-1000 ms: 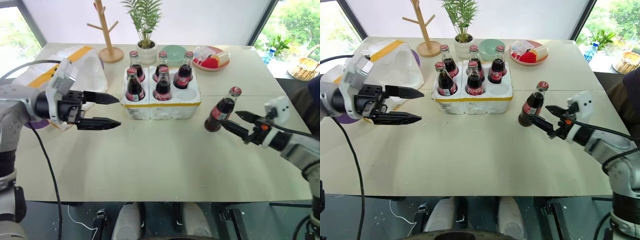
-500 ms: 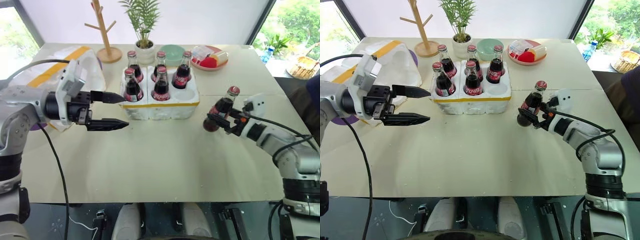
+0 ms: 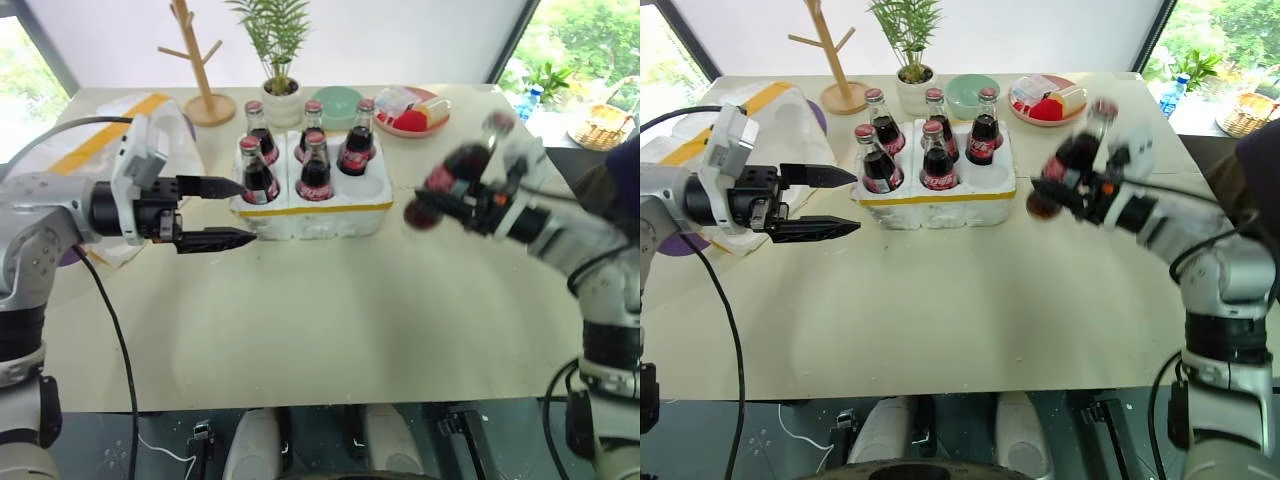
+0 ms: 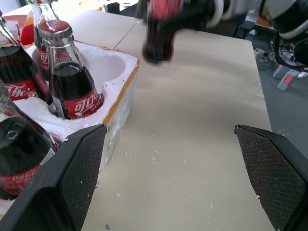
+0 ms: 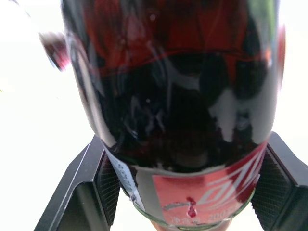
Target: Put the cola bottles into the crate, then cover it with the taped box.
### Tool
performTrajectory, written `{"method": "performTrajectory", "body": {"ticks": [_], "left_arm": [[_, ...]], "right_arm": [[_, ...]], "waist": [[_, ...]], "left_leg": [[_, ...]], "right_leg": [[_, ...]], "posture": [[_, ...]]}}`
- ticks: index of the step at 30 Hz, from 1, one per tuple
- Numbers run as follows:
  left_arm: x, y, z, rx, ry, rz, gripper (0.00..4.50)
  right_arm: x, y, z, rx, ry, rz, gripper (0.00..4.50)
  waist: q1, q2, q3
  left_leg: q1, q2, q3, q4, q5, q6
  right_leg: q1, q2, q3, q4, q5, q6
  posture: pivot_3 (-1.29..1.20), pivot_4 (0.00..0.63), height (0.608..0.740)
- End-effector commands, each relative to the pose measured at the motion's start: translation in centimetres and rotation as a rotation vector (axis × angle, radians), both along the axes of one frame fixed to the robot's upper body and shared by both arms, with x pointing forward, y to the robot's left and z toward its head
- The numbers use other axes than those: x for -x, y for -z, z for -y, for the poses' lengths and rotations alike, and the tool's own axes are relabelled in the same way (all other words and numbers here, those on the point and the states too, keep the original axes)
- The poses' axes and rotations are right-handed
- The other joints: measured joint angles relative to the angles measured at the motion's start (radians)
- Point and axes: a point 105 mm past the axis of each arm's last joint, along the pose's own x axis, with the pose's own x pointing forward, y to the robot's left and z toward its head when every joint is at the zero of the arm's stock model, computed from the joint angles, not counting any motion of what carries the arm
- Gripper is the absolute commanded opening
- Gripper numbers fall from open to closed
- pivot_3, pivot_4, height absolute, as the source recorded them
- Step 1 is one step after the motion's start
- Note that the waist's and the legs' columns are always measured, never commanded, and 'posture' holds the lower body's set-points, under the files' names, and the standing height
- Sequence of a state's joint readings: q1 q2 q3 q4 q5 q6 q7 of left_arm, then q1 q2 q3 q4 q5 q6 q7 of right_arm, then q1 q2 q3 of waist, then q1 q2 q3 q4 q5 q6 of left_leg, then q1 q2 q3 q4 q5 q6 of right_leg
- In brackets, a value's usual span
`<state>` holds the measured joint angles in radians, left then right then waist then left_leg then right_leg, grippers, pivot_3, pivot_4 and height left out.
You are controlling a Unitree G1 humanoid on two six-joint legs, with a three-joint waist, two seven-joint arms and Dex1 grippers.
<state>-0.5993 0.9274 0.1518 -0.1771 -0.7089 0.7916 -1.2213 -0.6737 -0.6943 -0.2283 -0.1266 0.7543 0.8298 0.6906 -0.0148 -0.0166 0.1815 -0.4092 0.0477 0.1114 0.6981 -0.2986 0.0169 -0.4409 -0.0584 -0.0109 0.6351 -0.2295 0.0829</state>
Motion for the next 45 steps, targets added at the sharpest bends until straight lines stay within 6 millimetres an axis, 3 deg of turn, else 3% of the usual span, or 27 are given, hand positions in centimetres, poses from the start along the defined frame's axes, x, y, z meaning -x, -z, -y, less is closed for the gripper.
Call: {"method": "performTrajectory", "body": {"ticks": [1, 5, 11, 21, 23, 25, 27, 29, 31, 35, 40, 45], "left_arm": [[0.1, -1.1, -0.3, 0.021, -0.014, 0.068, 4.5], [-0.1, -1.1, -0.4, 0.025, -0.026, 0.082, 4.5], [0.2, -1.2, -1.0, 0.021, -0.064, 0.094, 4.5], [0.7, -1.1, -1.6, 0.017, -0.104, 0.091, 4.5], [0.7, -1.0, -1.7, 0.013, -0.11, 0.09, 4.5], [0.6, -0.9, -1.9, 0.004, -0.123, 0.09, 4.5], [0.5, -0.9, -2.3, -0.005, -0.144, 0.092, 4.5], [0.7, -1.2, -3.0, -0.011, -0.178, 0.101, 4.5], [1.1, -1.6, -4.2, -0.013, -0.226, 0.103, 4.5], [3.1, -2.3, -7.6, -0.059, -0.348, 0.097, 4.5], [5.5, -2.5, -13.7, -0.117, -0.593, 0.071, 4.5], [7.8, -2.2, -19.4, -0.238, -0.785, 0.029, 4.5]], "right_arm": [[0.5, -3.9, -2.7, -0.019, -0.107, 0.132, 2.83], [-1.5, -4.0, -5.1, -0.045, -0.121, 0.12, 2.83], [-5.5, 0.5, -6.8, 0.069, -0.005, 0.043, 2.83], [-6.5, 4.8, -7.7, 0.184, 0.006, -0.025, 2.83], [-6.8, 5.4, -7.5, 0.178, 0.018, -0.06, 3.86], [-6.8, 5.3, -7.5, 0.17, 0.026, -0.067, 4.48], [-6.5, 4.6, -7.4, 0.173, 0.025, -0.043, 4.48], [-5.0, 3.4, -7.6, 0.182, -0.049, -0.004, 4.48], [-3.1, 1.6, -7.4, 0.189, -0.118, 0.04, 4.48], [-0.3, -1.0, -4.8, 0.249, -0.143, 0.082, 4.48], [1.7, -2.1, -0.9, 0.343, -0.11, 0.047, 4.48], [3.5, -3.0, -0.3, 0.343, -0.185, 0.044, 4.48]], "waist": [[0.001, 0.0, 0.0], [0.0, -0.001, 0.0], [0.004, -0.001, 0.0], [-0.002, -0.001, 0.0], [-0.002, -0.001, 0.0], [-0.004, -0.001, 0.0], [-0.003, -0.001, 0.0], [-0.003, -0.001, 0.0], [-0.002, -0.001, 0.0], [-0.002, -0.001, 0.0], [-0.003, -0.001, 0.0], [-0.006, -0.001, 0.0]], "left_leg": [[0.0, 0.0, 0.0, 0.0, 0.0, 0.0], [0.0, 0.0, 0.0, 0.0, 0.0, 0.0], [-0.002, -0.001, 0.002, 0.0, 0.001, -0.001], [-0.003, 0.0, 0.002, 0.0, 0.003, -0.005], [-0.003, 0.0, 0.002, 0.0, 0.003, -0.005], [-0.002, 0.0, 0.002, 0.0, 0.003, -0.005], [-0.002, 0.0, 0.002, 0.0, 0.003, -0.005], [-0.002, 0.0, 0.002, 0.0, 0.003, -0.005], [-0.002, 0.0, 0.002, -0.001, 0.003, -0.005], [-0.003, 0.002, 0.002, -0.002, 0.003, -0.005], [-0.001, 0.002, 0.003, -0.002, 0.0, 0.0], [0.001, 0.002, 0.006, -0.004, 0.0, 0.0]], "right_leg": [[0.0, 0.001, 0.0, 0.0, 0.0, 0.0], [0.0, 0.0, 0.0, 0.0, 0.0, 0.0], [-0.001, -0.003, 0.0, 0.0, 0.0, 0.0], [-0.003, -0.002, 0.0, 0.0, 0.0, 0.0], [-0.003, -0.002, 0.0, 0.0, 0.0, 0.0], [-0.003, -0.002, 0.0, 0.0, 0.0, 0.0], [-0.003, -0.002, 0.0, 0.0, 0.0, 0.0], [-0.003, -0.002, 0.0, 0.0, 0.0, 0.0], [-0.003, -0.002, 0.0, 0.0, 0.0, 0.0], [-0.003, -0.003, 0.0, -0.001, 0.0, 0.0], [-0.002, -0.005, 0.0, -0.002, -0.002, -0.003], [-0.003, -0.005, 0.0, -0.002, -0.002, -0.004]], "posture": [[0.0, 0.15, 0.74], [0.0, 0.15, 0.74], [0.0, 0.15, 0.74], [0.0, 0.15, 0.74], [0.0, 0.15, 0.74], [0.0, 0.15, 0.74], [0.0, 0.15, 0.74], [0.0, 0.15, 0.74], [0.0, 0.15, 0.74], [0.0, 0.15, 0.74], [0.0, 0.15, 0.74], [0.0, 0.15, 0.74]]}}
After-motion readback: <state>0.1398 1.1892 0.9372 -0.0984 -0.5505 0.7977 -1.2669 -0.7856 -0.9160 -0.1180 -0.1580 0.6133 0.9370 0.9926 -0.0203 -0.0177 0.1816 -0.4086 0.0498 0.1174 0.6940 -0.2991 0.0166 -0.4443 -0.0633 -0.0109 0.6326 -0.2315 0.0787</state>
